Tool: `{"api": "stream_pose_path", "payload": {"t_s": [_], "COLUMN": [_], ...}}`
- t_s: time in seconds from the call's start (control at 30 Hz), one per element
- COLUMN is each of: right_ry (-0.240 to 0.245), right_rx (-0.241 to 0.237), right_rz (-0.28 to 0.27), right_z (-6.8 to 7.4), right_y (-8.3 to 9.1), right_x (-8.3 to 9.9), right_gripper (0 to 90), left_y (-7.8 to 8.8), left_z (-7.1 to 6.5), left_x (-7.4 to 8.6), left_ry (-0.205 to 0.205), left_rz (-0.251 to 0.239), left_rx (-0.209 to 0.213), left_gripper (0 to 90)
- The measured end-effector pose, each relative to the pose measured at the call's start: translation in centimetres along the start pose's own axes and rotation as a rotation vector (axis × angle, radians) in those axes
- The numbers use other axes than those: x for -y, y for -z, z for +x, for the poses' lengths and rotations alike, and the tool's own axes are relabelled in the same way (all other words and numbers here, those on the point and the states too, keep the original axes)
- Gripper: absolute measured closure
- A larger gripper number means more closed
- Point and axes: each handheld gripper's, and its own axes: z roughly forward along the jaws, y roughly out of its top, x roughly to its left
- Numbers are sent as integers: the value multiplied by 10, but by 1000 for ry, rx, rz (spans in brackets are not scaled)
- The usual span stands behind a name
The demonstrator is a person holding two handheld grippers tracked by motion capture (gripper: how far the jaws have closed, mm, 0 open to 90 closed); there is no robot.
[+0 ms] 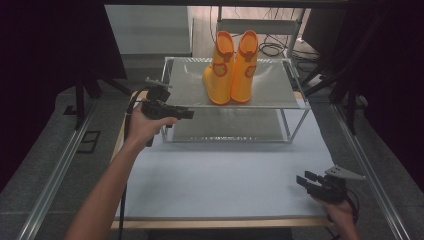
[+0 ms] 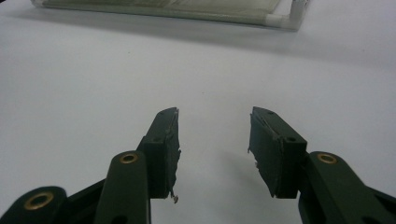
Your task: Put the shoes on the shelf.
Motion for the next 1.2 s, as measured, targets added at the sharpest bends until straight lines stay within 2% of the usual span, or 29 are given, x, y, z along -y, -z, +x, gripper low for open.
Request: {"api": "stream_pose_path", "payload": {"t_s": [0.2,0.27,0.3,0.33,0.37,0.4,0.43,0.5,0.67,0.8,1.0,1.2], "right_ry": [5,7,7,8,8,8,8,8,8,4,6,6], "right_rx": [1,0,0,0,0,1,0,0,-1,-1,-3,-2], "right_rz": [8,7,7,7,7,7,7,9,12,12,18,11], "right_z": [1,2,2,2,2,2,2,2,2,2,2,2], "right_y": [-2,-2,-2,-2,-2,-2,-2,-2,-3,-2,-4,-3], "right_x": [0,0,0,0,0,0,0,0,1,1,2,1], "right_gripper": [521,521,521,521,521,521,521,521,520,520,520,520], "left_y": [8,8,8,6,6,2,2,-4,-18,-27,-36,-33], "left_z": [-5,-8,-8,-10,-10,-10,-10,-9,-3,-2,1,2], "left_x": [29,41,41,54,54,66,66,85,109,126,142,139], "left_ry": [-23,-15,-15,-20,-20,-20,-20,0,27,30,44,47], "left_rz": [-1,0,0,11,11,21,21,27,46,58,83,68], "left_rx": [-6,-5,-5,-7,-7,-7,-7,6,21,-1,-9,-8], "left_gripper": [635,634,634,632,632,630,629,628,622,611,596,584]}}
